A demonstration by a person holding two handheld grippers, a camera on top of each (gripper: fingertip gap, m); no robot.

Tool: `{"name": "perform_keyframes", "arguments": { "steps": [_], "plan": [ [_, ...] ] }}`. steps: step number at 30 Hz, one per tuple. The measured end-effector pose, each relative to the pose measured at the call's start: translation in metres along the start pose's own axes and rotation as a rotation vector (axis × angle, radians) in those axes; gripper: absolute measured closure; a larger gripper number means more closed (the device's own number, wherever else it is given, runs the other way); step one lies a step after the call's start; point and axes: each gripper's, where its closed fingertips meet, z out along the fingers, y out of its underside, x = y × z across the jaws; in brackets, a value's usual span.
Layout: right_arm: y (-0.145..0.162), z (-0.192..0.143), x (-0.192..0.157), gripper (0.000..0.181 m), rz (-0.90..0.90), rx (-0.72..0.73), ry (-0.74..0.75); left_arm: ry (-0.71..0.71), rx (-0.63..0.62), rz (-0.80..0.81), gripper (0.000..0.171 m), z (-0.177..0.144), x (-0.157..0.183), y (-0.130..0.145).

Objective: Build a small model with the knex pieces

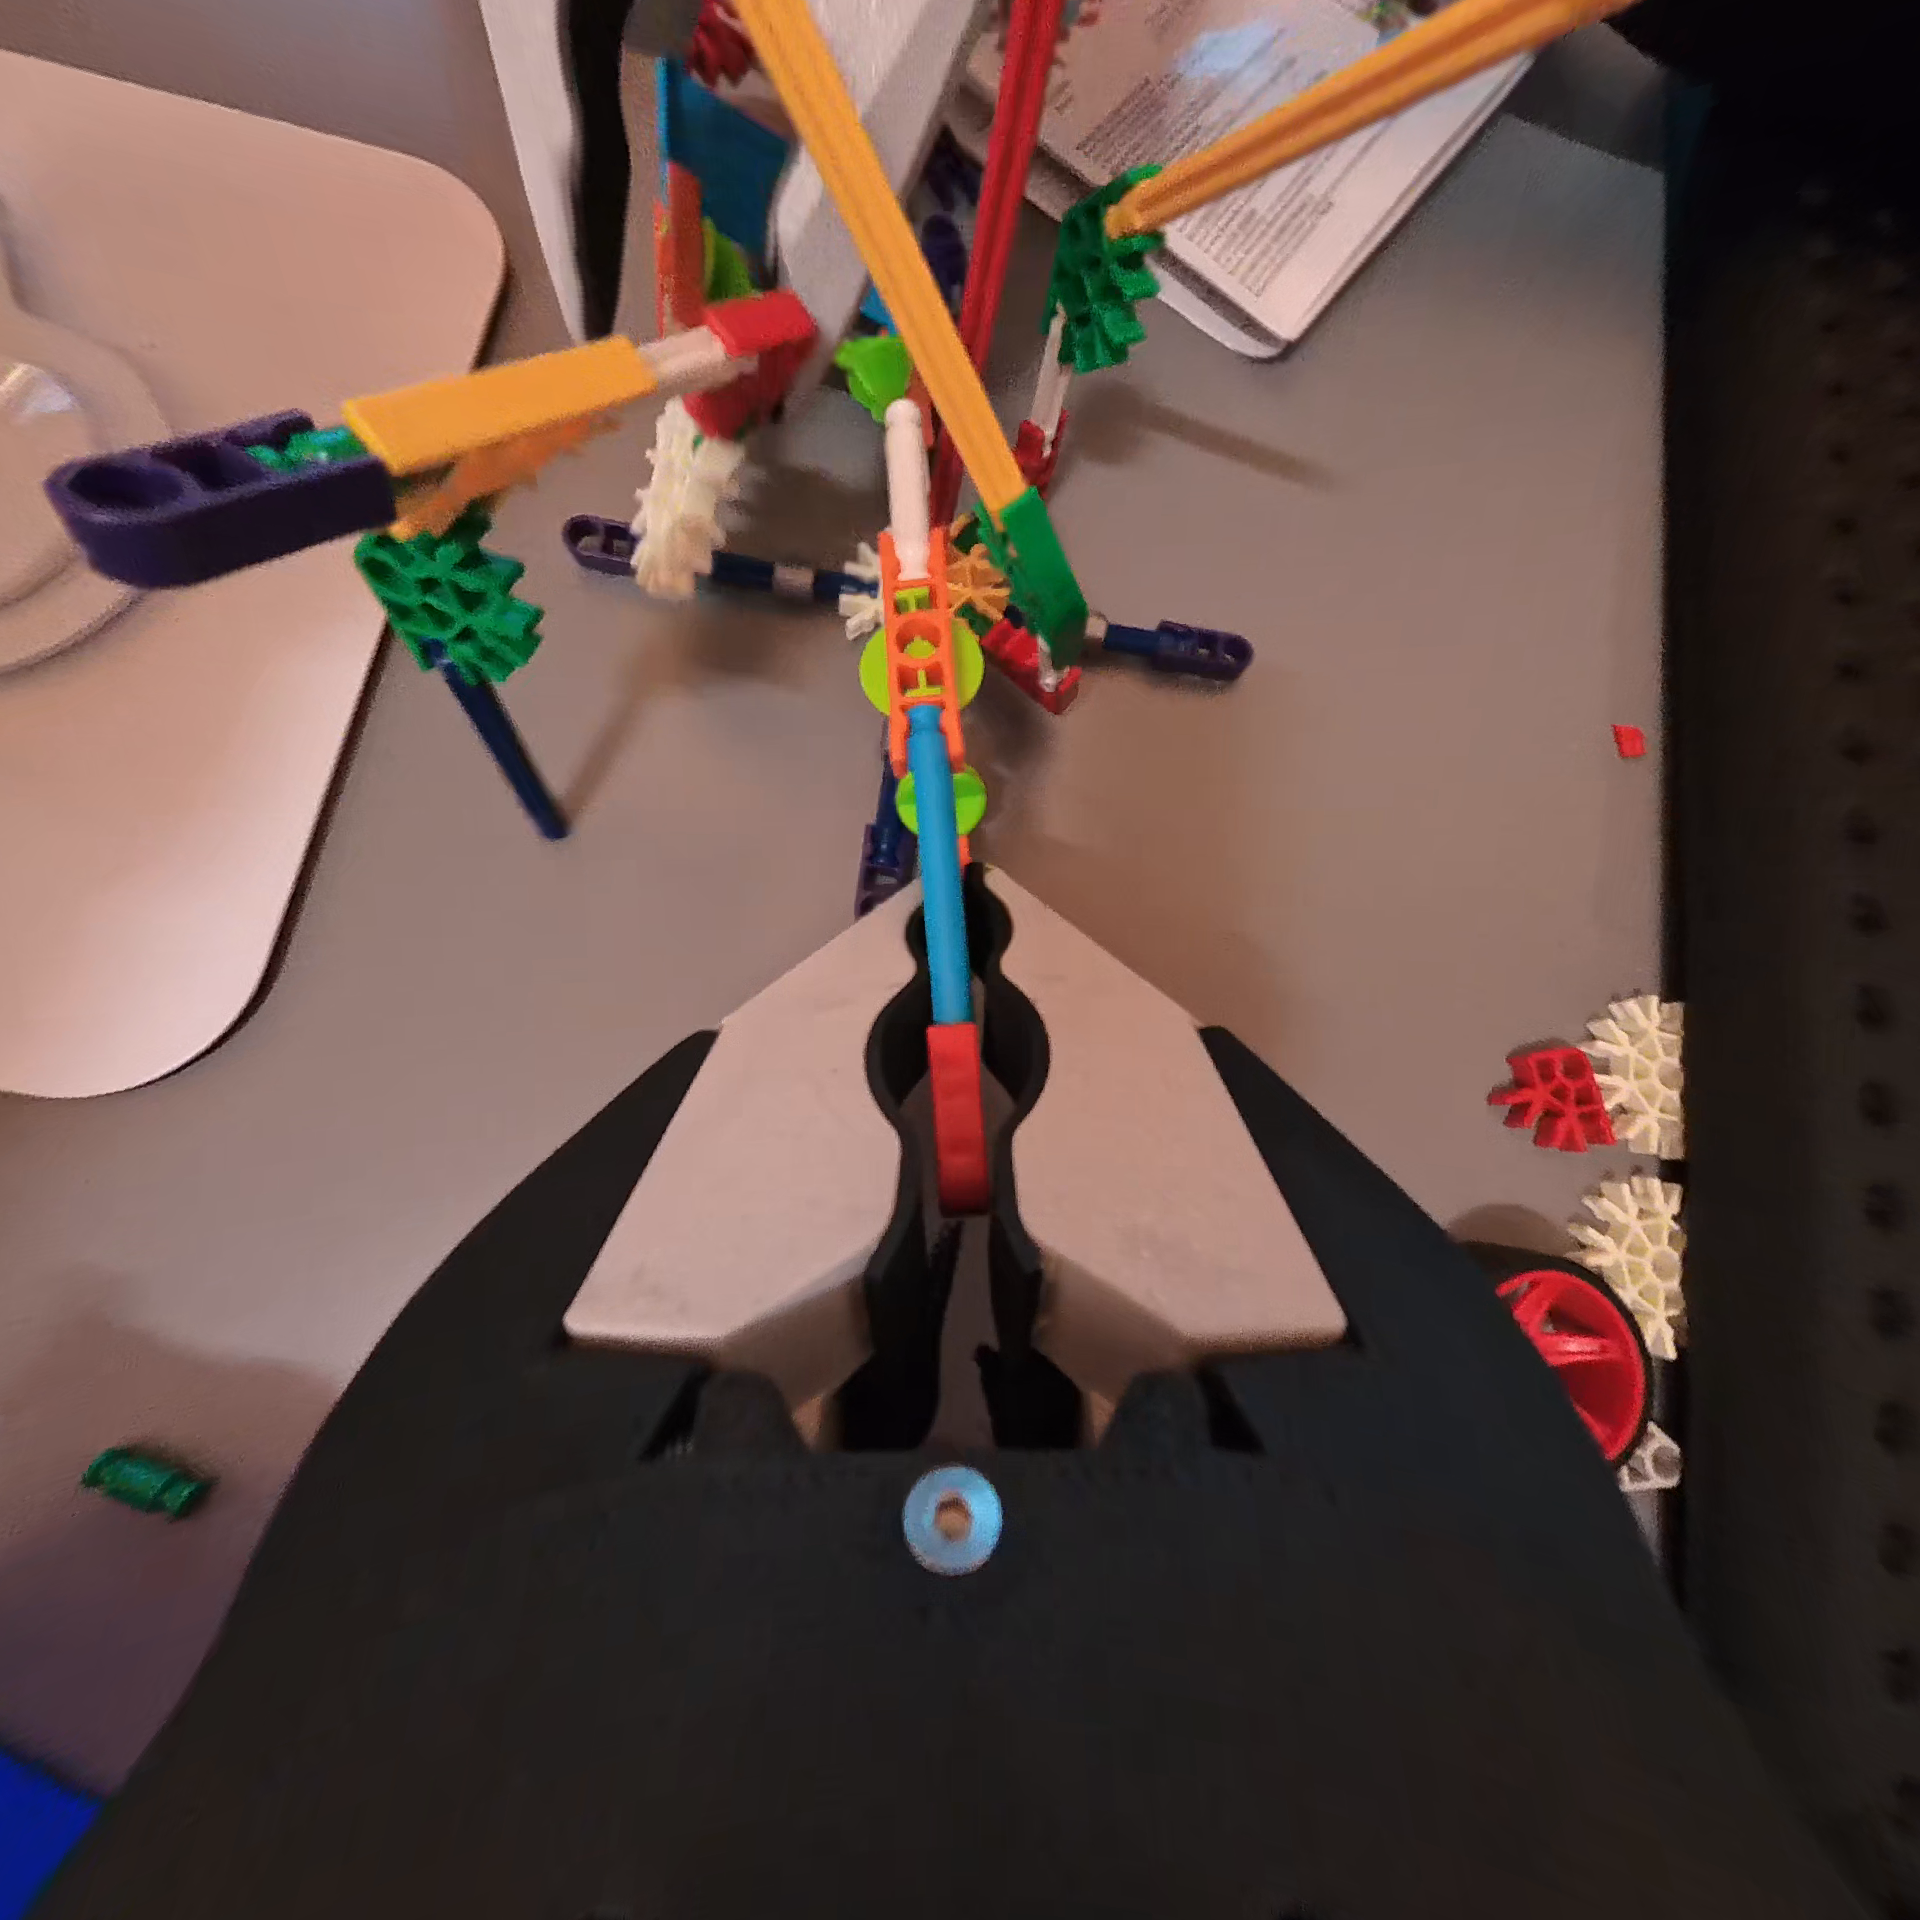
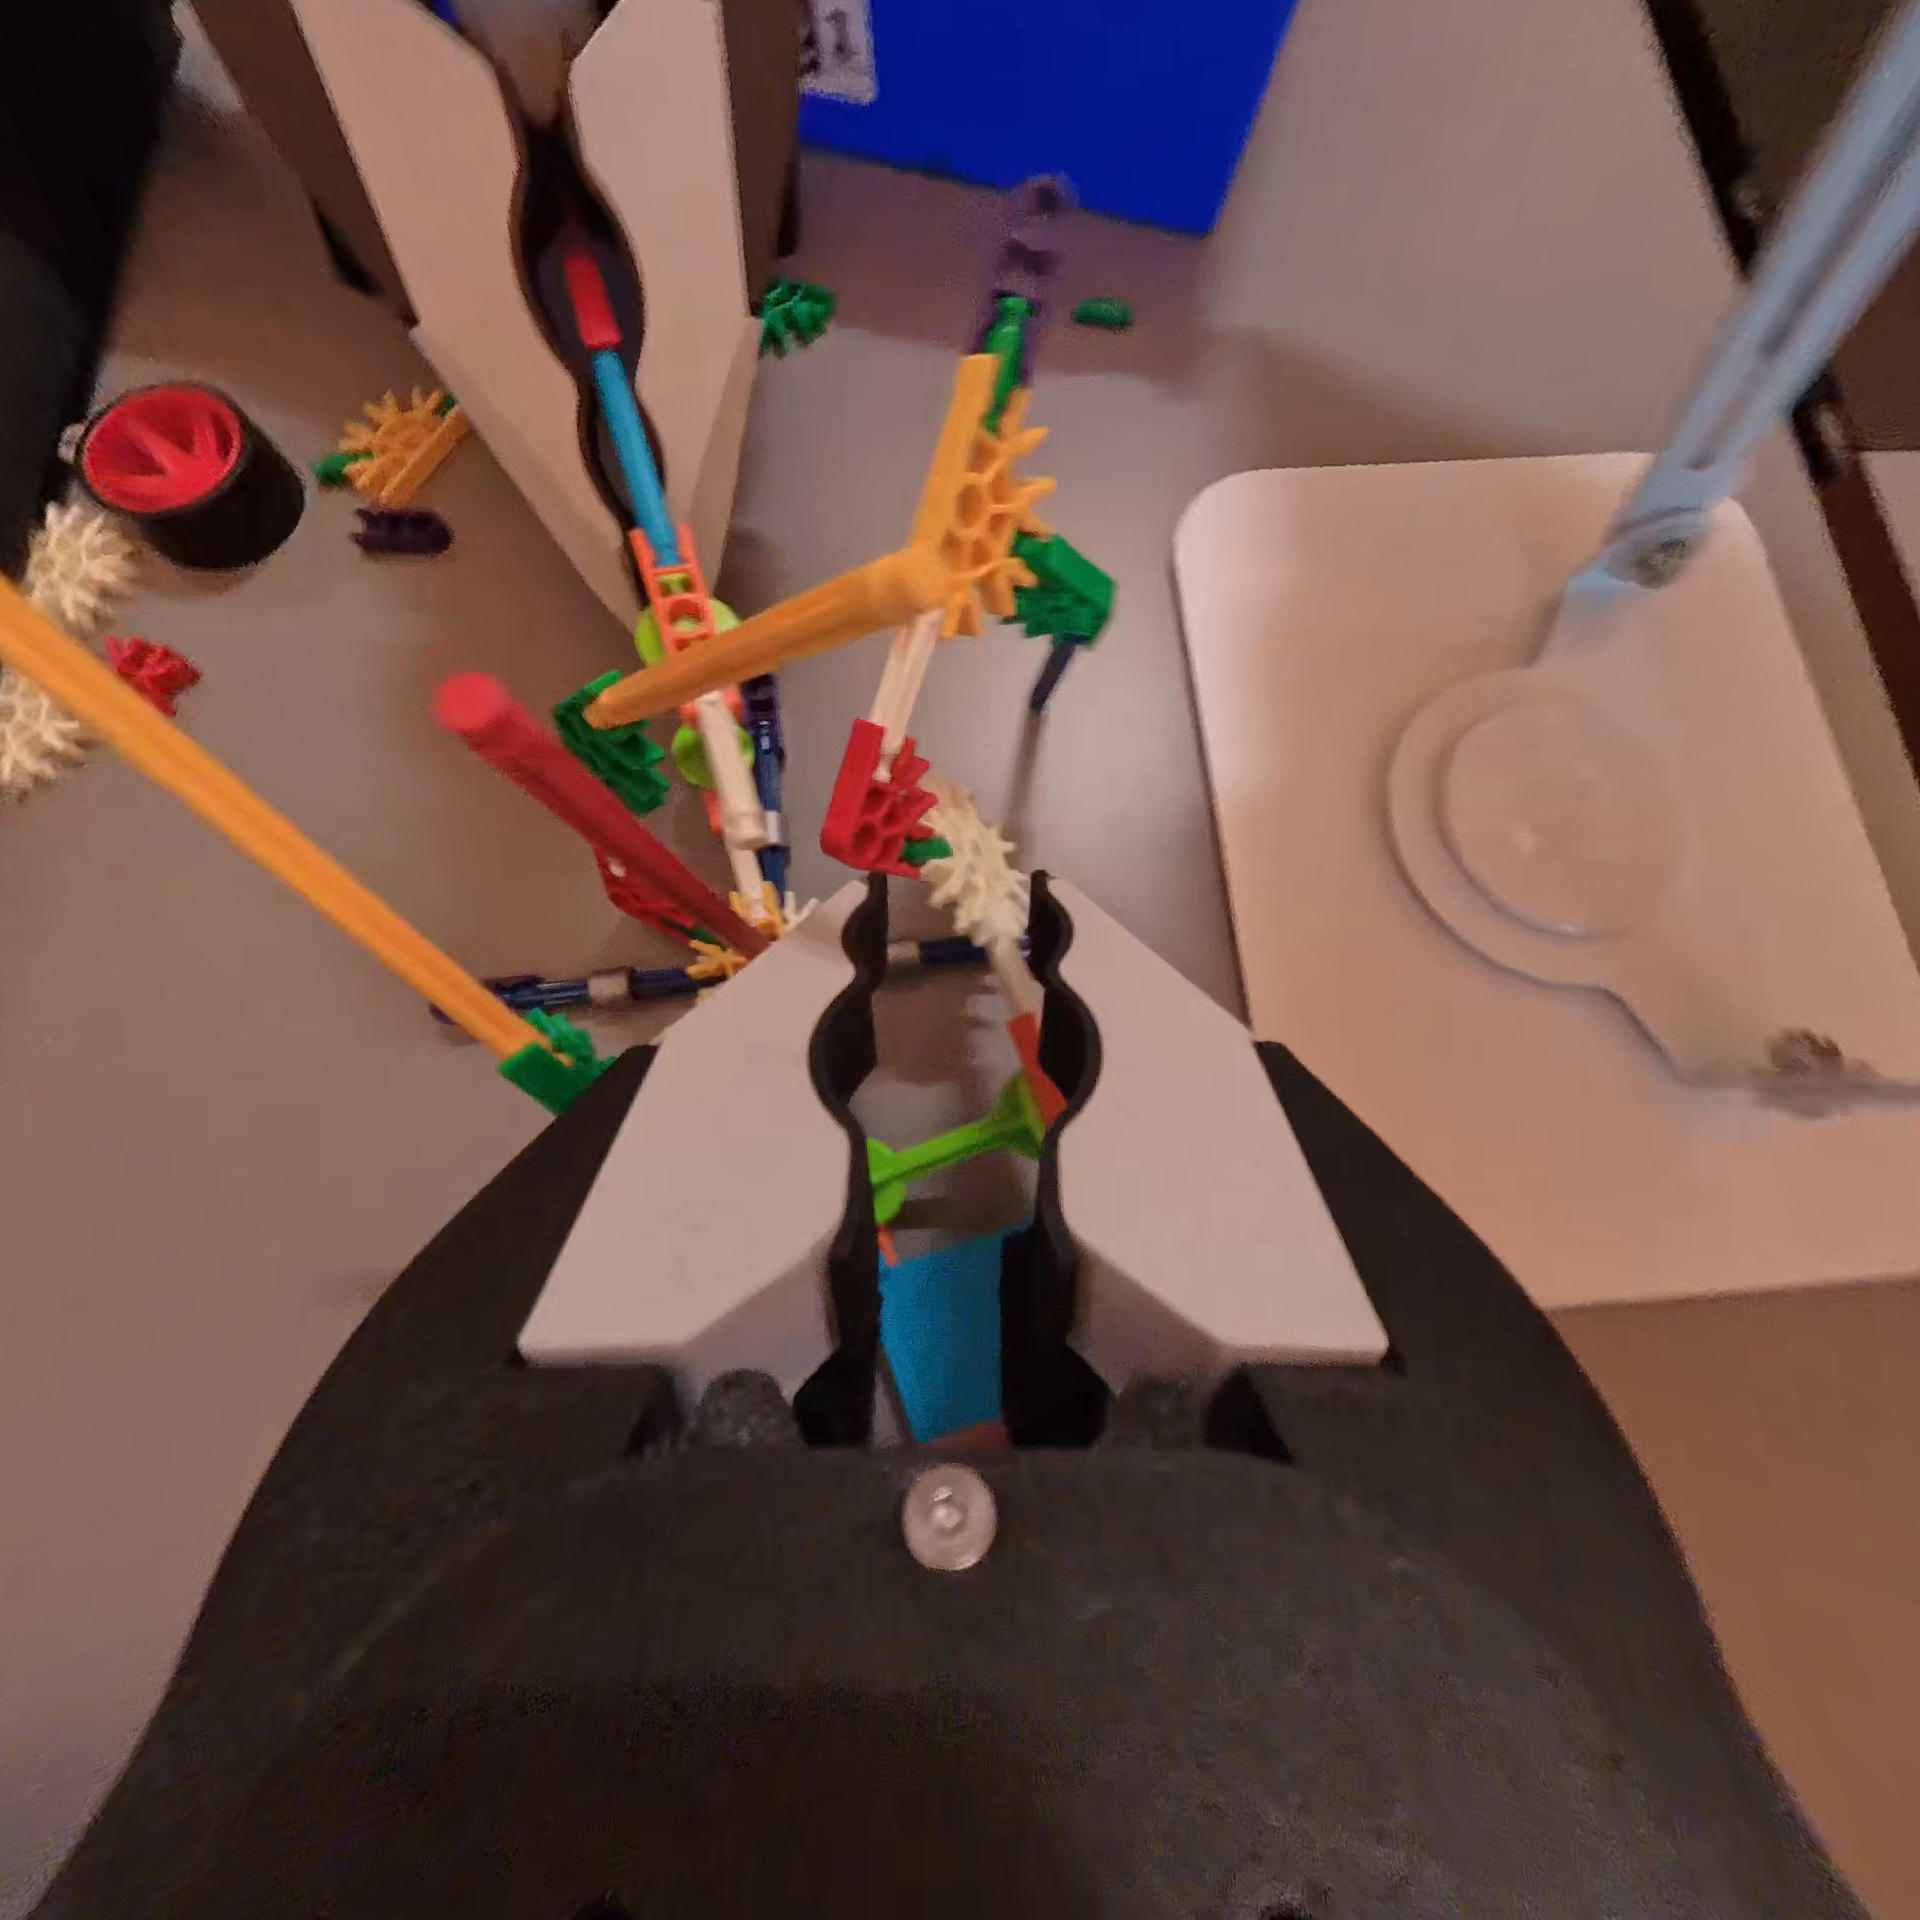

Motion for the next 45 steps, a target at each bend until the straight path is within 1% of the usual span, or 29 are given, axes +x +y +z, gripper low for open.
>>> {"name": "perform_keyframes", "arguments": {
  "steps": [2, 6, 7, 8, 10, 15, 22, 25, 28, 34, 38, 41, 44, 45],
  "plan": [
    [-0.002, 0.010, -0.005, 0.170, -0.061, -0.018, 0.013, -0.006, 0.002, 0.025, 0.171, 0.000, 0.001, 0.001],
    [-0.006, 0.013, -0.003, 0.177, -0.079, -0.005, 0.039, -0.102, 0.066, 0.014, 0.162, -0.006, -0.015, -0.011],
    [-0.005, 0.013, -0.002, 0.177, -0.079, -0.004, 0.048, -0.121, 0.083, 0.011, 0.159, -0.009, -0.019, -0.014],
    [-0.005, 0.013, -0.001, 0.177, -0.077, 0.006, 0.054, -0.125, 0.103, 0.002, 0.159, -0.011, -0.021, -0.017],
    [-0.006, 0.012, -0.003, 0.177, -0.068, 0.027, 0.038, -0.095, 0.108, -0.016, 0.164, -0.010, -0.018, -0.017],
    [-0.007, 0.006, 0.001, 0.178, -0.044, 0.056, 0.052, -0.073, 0.121, -0.094, 0.165, -0.009, -0.022, -0.016],
    [-0.013, -0.003, 0.002, 0.178, 0.000, 0.116, 0.030, -0.019, 0.155, -0.312, 0.165, -0.004, -0.032, -0.012],
    [-0.011, -0.001, 0.005, 0.179, 0.024, 0.119, 0.030, 0.010, 0.148, -0.373, 0.165, 0.000, -0.033, -0.010],
    [-0.012, -0.002, 0.006, 0.179, 0.025, 0.127, 0.034, 0.012, 0.152, -0.426, 0.163, 0.001, -0.038, -0.008],
    [-0.013, -0.003, 0.007, 0.179, 0.048, 0.136, 0.025, 0.013, 0.173, -0.463, 0.161, 0.000, -0.044, -0.006],
    [-0.013, -0.003, 0.007, 0.180, 0.065, 0.154, 0.004, -0.043, 0.166, -0.480, 0.150, 0.000, -0.052, -0.003],
    [-0.013, -0.003, 0.007, 0.179, 0.080, 0.157, -0.002, -0.133, 0.164, -0.467, 0.138, -0.001, -0.065, 0.000],
    [-0.010, -0.003, 0.010, 0.179, 0.094, 0.147, 0.005, -0.259, 0.168, -0.404, 0.125, -0.009, -0.078, -0.002],
    [-0.010, -0.004, 0.010, 0.179, 0.099, 0.152, 0.003, -0.297, 0.166, -0.357, 0.127, -0.013, -0.079, -0.005]
  ]
}}
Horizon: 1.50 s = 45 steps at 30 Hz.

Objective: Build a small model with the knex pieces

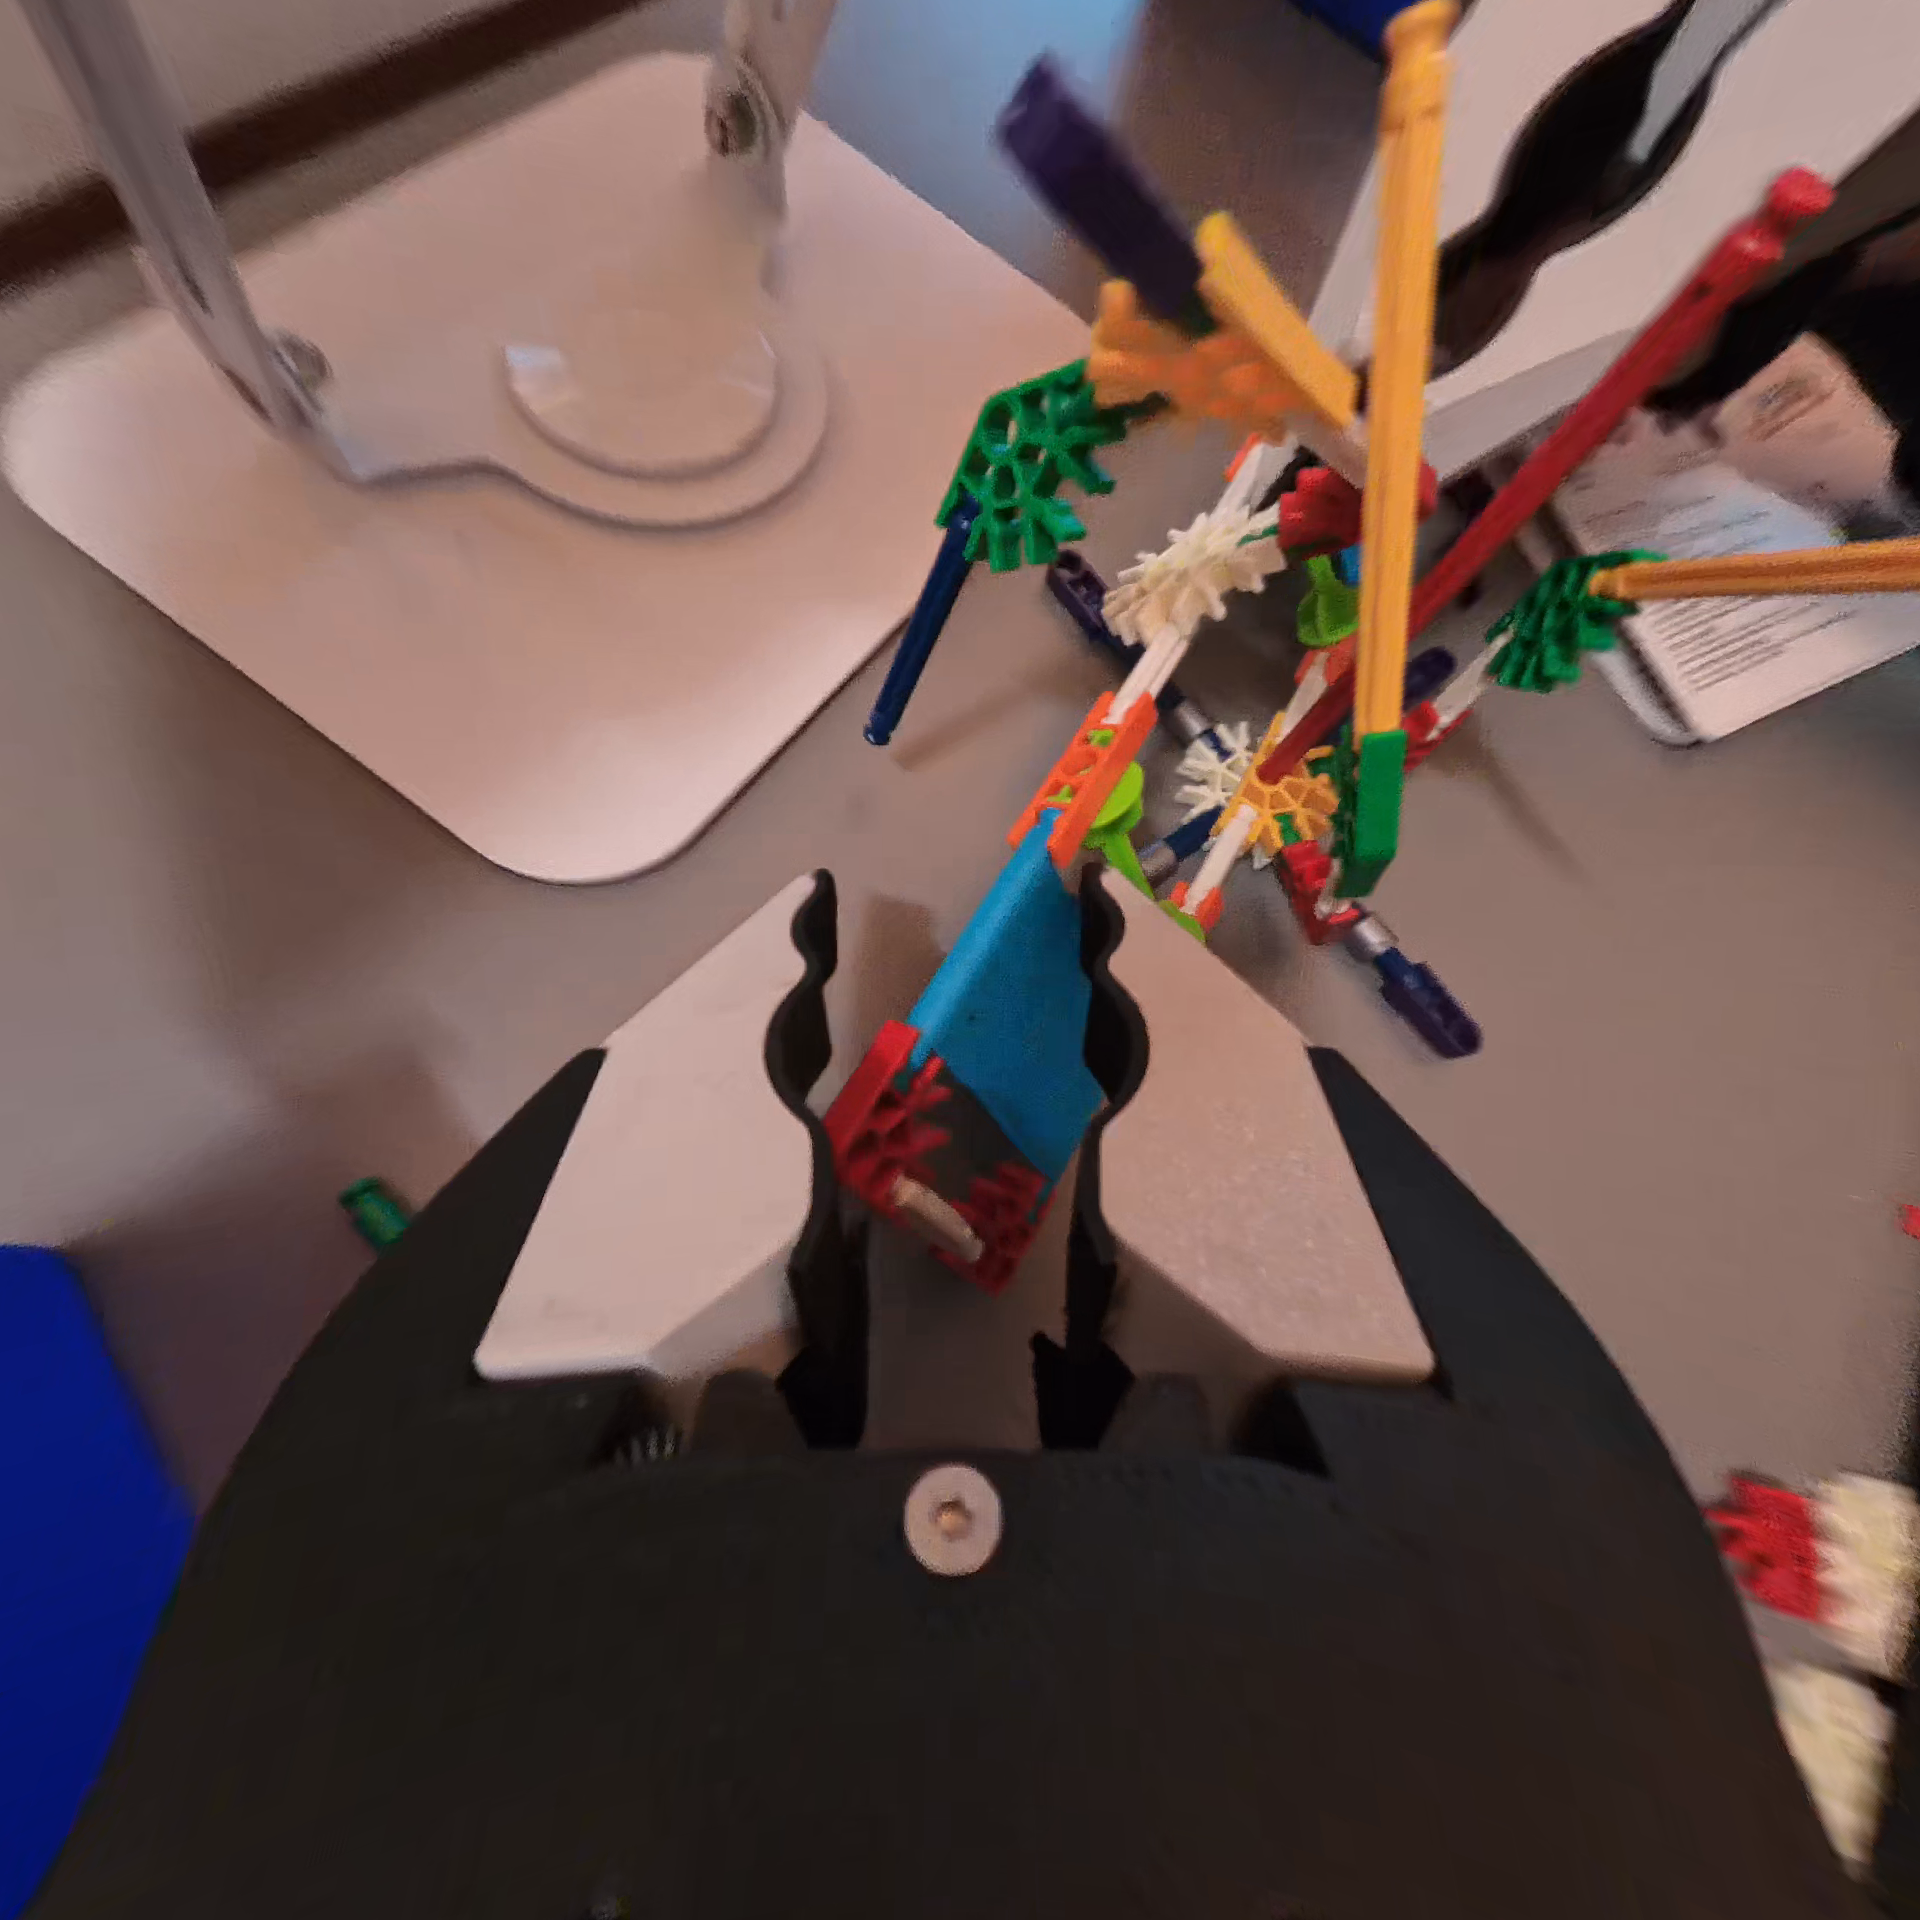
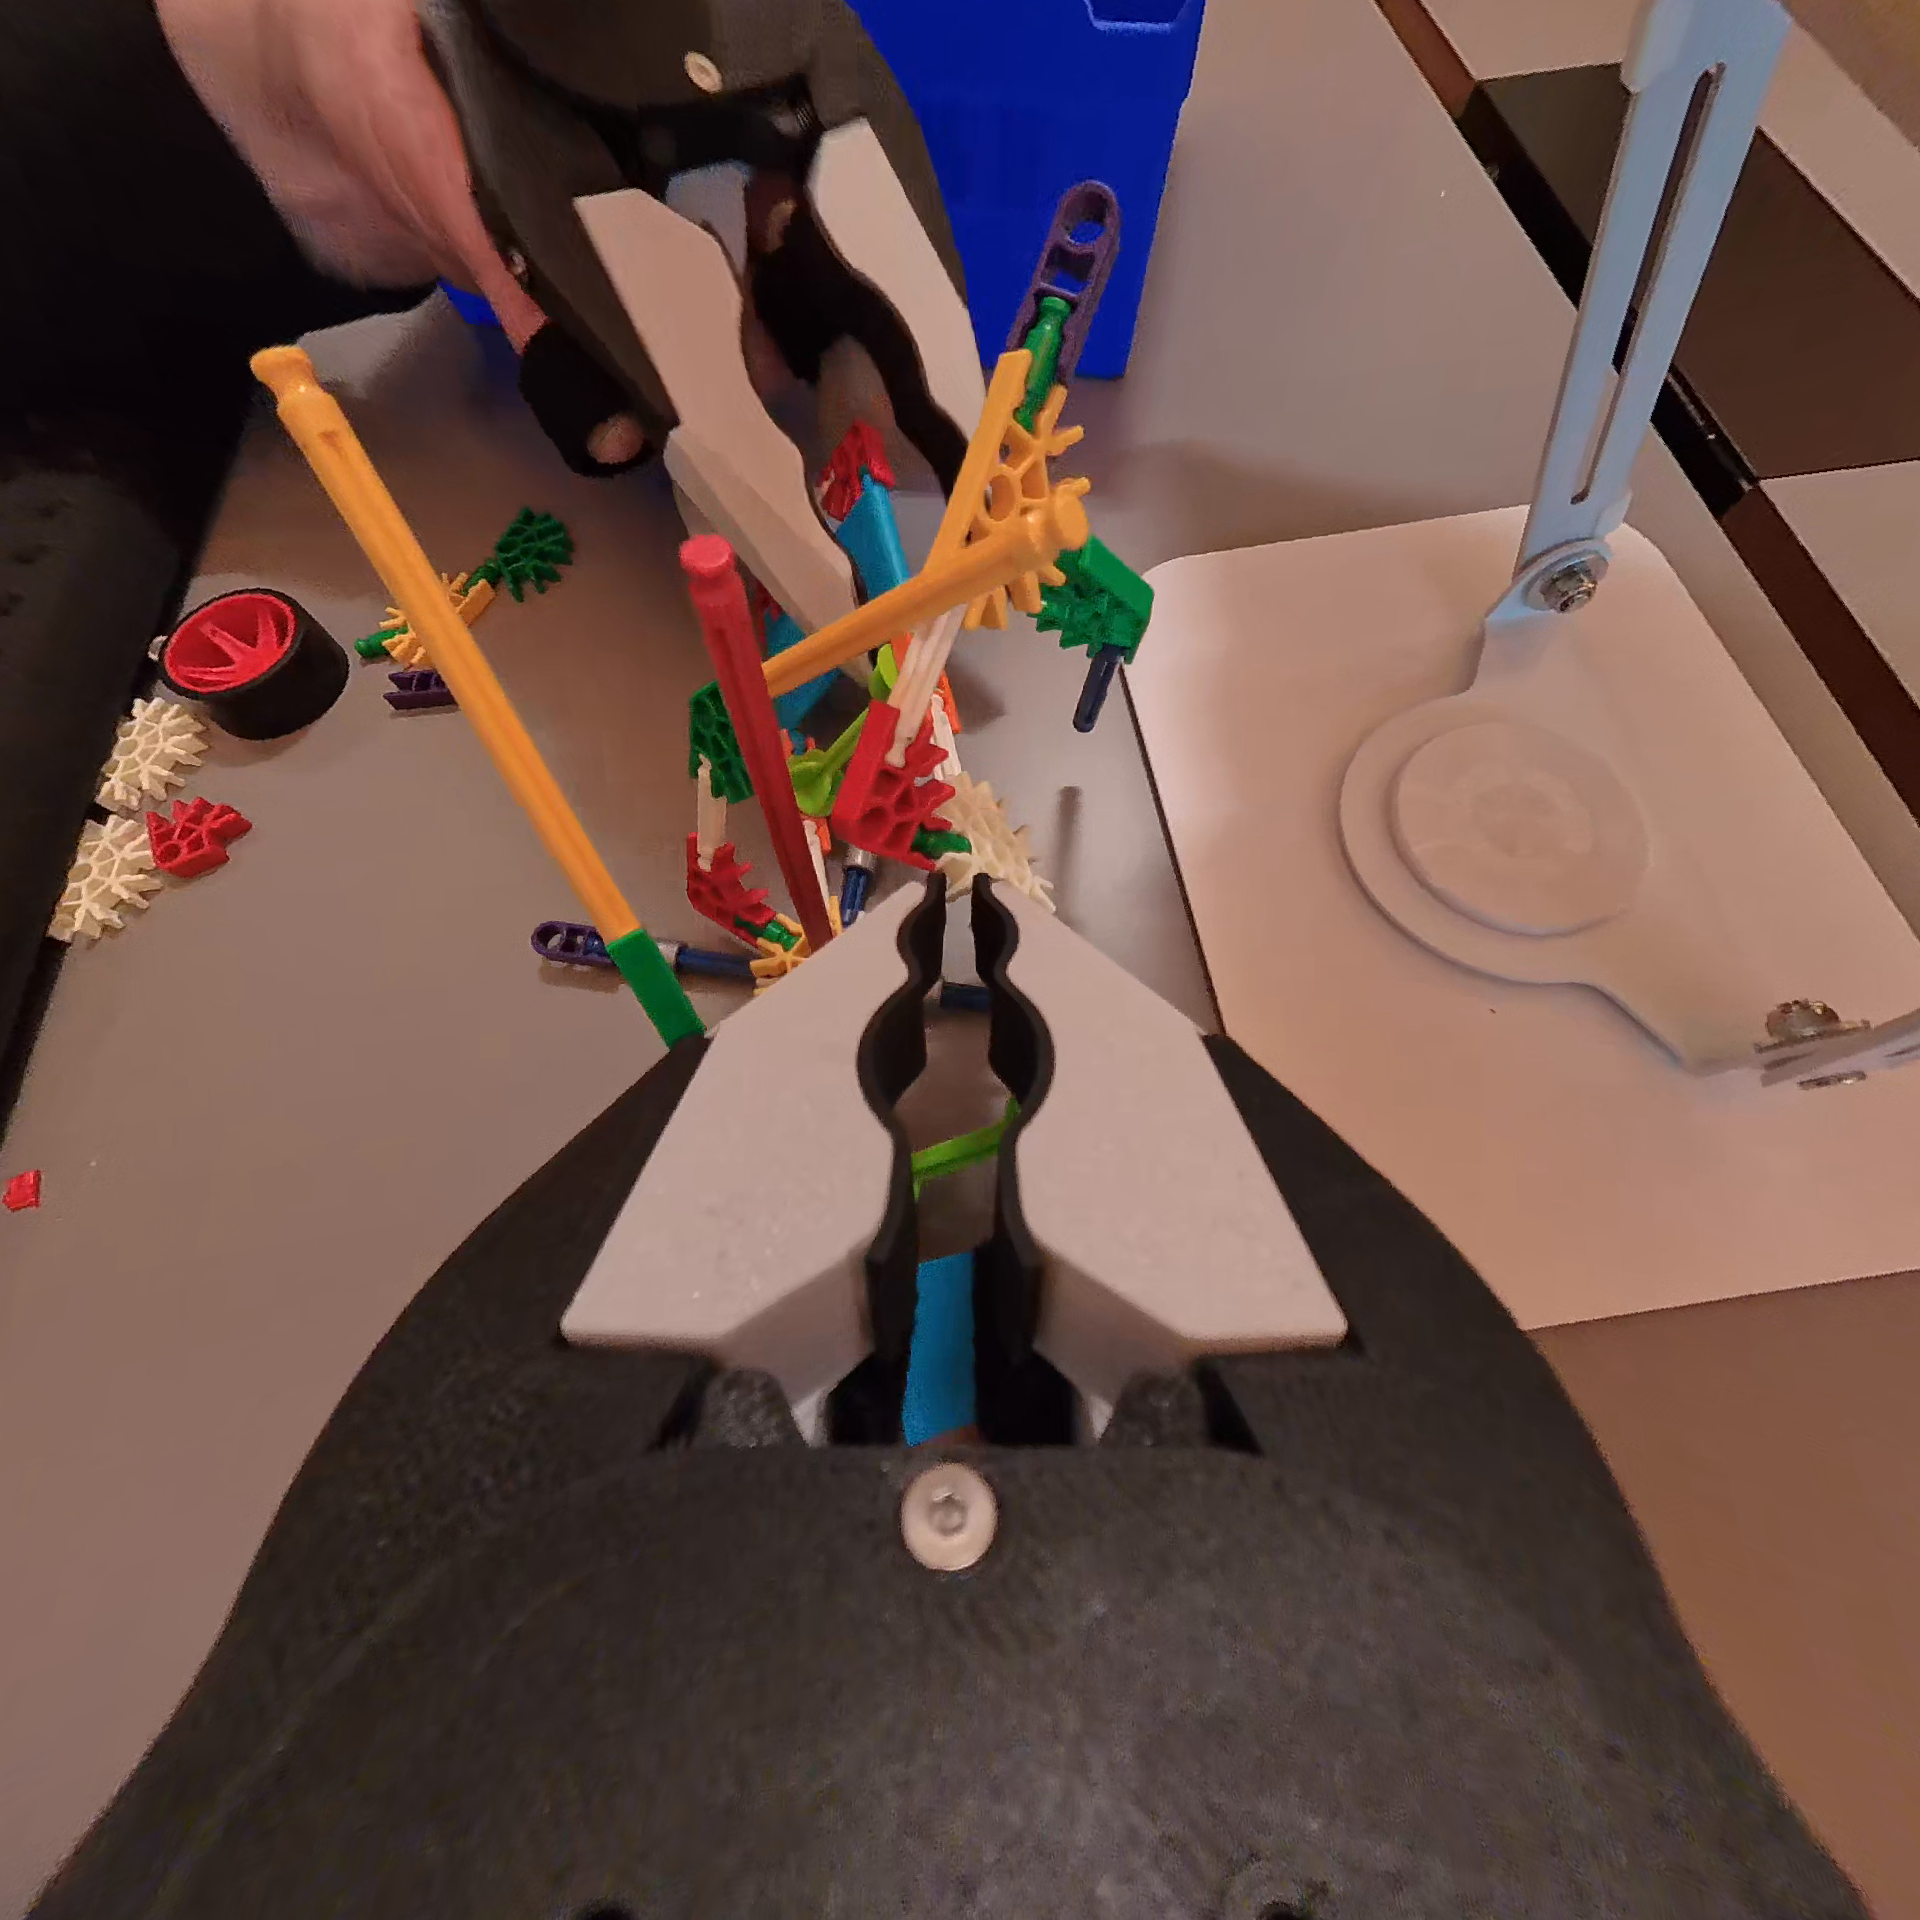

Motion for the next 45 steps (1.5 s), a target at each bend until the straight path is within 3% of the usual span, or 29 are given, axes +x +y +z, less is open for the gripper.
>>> {"name": "perform_keyframes", "arguments": {
  "steps": [3, 8, 12, 20, 32, 34, 38, 45],
  "plan": [
    [0.000, -0.001, 0.000, 0.179, 0.024, 0.011, -0.014, -0.155, 0.047, 0.243, 0.133, -0.010, 0.001, -0.017],
    [-0.001, -0.002, -0.002, 0.180, 0.055, 0.030, -0.043, -0.221, 0.045, 0.579, 0.154, -0.004, 0.023, -0.020],
    [0.000, -0.003, -0.005, 0.180, 0.057, 0.021, -0.051, -0.223, 0.024, 0.662, 0.154, 0.003, 0.027, -0.017],
    [0.004, -0.002, -0.004, 0.180, 0.060, 0.006, -0.053, -0.188, 0.008, 0.630, 0.156, 0.012, 0.026, -0.015],
    [0.007, 0.002, 0.007, 0.179, 0.230, 0.013, -0.062, -0.024, 0.035, 0.353, 0.159, 0.014, 0.022, -0.014],
    [0.009, 0.001, 0.011, 0.169, 0.227, 0.004, -0.042, 0.002, 0.041, 0.326, 0.159, 0.015, 0.022, -0.014],
    [0.005, -0.002, 0.015, 0.154, 0.152, -0.009, 0.005, 0.026, 0.056, 0.308, 0.160, 0.014, 0.021, -0.015],
    [0.016, 0.011, 0.009, 0.160, -0.167, -0.176, 0.097, 0.019, 0.060, 0.364, 0.161, 0.016, 0.027, -0.016]
  ]
}}
